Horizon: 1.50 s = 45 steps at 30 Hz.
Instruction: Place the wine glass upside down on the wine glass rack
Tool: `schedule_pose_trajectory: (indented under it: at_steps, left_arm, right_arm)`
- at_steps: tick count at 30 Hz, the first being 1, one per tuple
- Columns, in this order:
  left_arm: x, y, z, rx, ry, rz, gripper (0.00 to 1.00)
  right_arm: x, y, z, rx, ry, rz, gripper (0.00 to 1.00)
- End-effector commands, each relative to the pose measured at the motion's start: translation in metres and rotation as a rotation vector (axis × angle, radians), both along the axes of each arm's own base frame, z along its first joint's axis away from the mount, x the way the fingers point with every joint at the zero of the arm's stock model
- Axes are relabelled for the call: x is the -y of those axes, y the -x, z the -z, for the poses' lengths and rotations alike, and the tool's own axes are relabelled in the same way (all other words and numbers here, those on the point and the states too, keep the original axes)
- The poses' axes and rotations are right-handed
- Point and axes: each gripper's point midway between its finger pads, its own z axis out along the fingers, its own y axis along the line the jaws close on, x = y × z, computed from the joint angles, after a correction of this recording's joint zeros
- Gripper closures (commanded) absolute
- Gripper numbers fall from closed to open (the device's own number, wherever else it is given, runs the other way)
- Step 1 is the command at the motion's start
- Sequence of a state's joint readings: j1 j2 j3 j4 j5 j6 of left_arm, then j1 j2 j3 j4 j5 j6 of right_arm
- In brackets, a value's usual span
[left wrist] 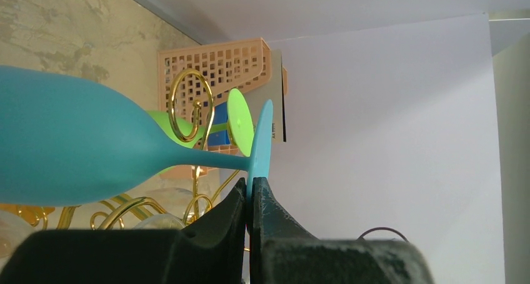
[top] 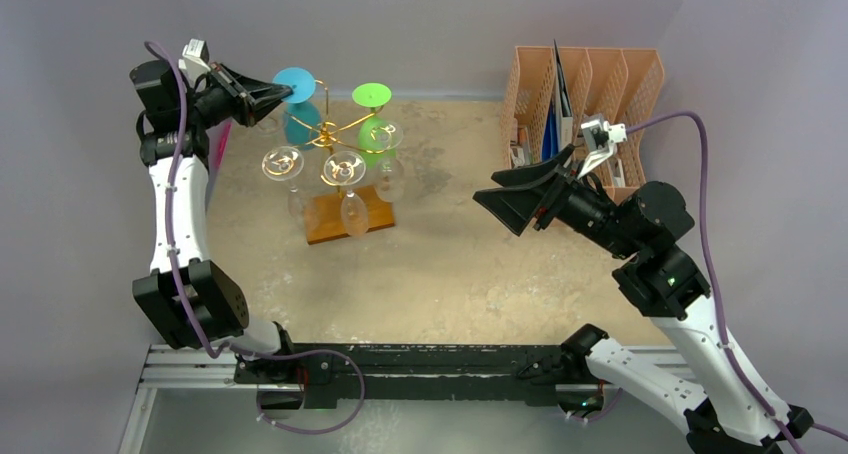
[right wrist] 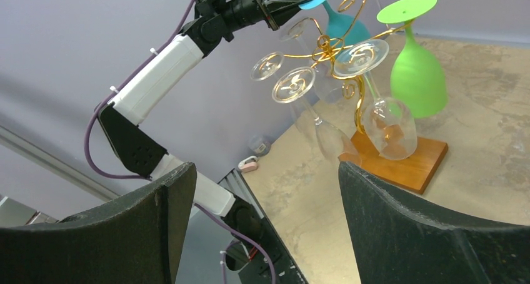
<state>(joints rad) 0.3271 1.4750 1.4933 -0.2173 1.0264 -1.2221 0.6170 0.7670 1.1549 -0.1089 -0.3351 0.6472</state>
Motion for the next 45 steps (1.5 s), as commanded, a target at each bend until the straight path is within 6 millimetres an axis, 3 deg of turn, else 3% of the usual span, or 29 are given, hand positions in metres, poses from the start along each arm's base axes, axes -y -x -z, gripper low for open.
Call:
schedule_pose_trajectory:
  at_steps: [1, 7, 19, 28, 38, 45]
  left_arm:
    - [0.010, 0.015, -0.026, 0.106, -0.013, 0.056, 1.00]
    - [0.029, 0.020, -0.029, 0.145, -0.041, 0.119, 1.00]
    - [0.028, 0.003, -0.026, 0.141, -0.046, 0.120, 1.00]
    - [0.038, -0.006, -0.025, 0.155, -0.059, 0.177, 1.00]
    - [0.032, -0.023, -0.031, 0.149, -0.069, 0.121, 1.00]
    - [0.025, -0.034, -0.024, 0.121, -0.087, 0.080, 1.00]
  right_arm:
    - [-0.003, 0.003, -0.007, 0.028, -0.017, -0.025, 0.15]
    - [-0.004, 0.005, -0.006, 0.023, -0.010, -0.035, 0.15]
    - [-0.002, 0.002, -0.004, 0.023, 0.003, -0.017, 0.15]
    - [-0.001, 0.001, -0.003, 0.021, 0.014, -0.009, 0.15]
    - [0.000, 0.002, -0.004, 0.017, 0.014, -0.005, 0.15]
    - [0.011, 0.008, -0.014, 0.056, 0.025, 0.023, 0.15]
